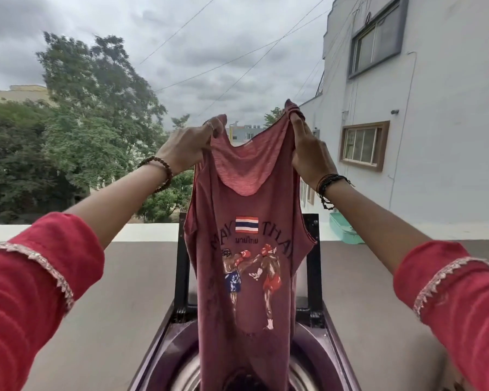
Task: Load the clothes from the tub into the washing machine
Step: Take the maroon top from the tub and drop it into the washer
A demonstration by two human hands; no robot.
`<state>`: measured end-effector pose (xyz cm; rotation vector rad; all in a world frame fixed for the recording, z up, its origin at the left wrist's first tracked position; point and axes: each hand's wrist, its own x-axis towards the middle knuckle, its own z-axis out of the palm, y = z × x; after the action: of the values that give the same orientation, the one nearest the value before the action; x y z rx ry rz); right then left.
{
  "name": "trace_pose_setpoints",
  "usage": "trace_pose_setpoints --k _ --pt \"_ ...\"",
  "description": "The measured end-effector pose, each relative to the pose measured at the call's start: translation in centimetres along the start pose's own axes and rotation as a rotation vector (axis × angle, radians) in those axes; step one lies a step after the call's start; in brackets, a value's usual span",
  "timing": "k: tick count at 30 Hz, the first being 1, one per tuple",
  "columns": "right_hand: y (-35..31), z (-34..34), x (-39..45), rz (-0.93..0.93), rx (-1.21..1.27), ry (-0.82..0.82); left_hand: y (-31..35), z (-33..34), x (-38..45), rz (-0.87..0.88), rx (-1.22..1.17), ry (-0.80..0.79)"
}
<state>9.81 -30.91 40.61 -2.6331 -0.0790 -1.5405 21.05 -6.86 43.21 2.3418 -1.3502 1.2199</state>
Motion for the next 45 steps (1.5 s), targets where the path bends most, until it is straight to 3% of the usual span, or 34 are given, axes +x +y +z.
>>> trace_pose_setpoints --k 4,8,12,15,21,26,31,36,40,45 --pt "-0.2 0.3 -1.7 0.030 -0.012 -0.041 0.4 1.1 -0.7 -0.024 -0.147 -0.042" --pt "-0.8 2.2 -5.6 0.110 0.027 -0.123 2.5 4.0 -3.8 -0.150 -0.274 -0.196" --pt "-1.2 5.9 -10.5 0.195 0.089 -0.273 4.6 7.6 -8.6 -0.303 -0.260 -0.386" --pt "-1.2 8.5 -14.3 0.292 0.175 -0.411 6.4 10.8 -12.7 -0.366 -0.393 -0.522" --pt "-1.6 12.6 -20.9 0.432 0.245 -0.615 8.3 17.0 -18.9 -0.543 -0.571 -0.649" --pt "-1.6 15.0 -24.5 0.517 0.282 -0.760 8.7 20.2 -22.9 -0.767 -0.734 -0.639" --pt "-1.6 16.3 -27.7 0.659 0.320 -0.712 9.8 22.5 -26.6 -0.977 -0.860 -0.639" --pt "-0.9 17.5 -30.7 0.772 0.232 -0.763 10.3 23.9 -29.4 -1.076 -0.747 -0.624" --pt "-1.0 18.1 -32.6 0.819 0.263 -0.858 11.3 25.1 -31.3 -1.136 -0.743 -0.731" --pt "-1.6 19.2 -34.2 0.959 0.292 -0.893 12.8 26.8 -32.3 -1.308 -0.805 -0.647"
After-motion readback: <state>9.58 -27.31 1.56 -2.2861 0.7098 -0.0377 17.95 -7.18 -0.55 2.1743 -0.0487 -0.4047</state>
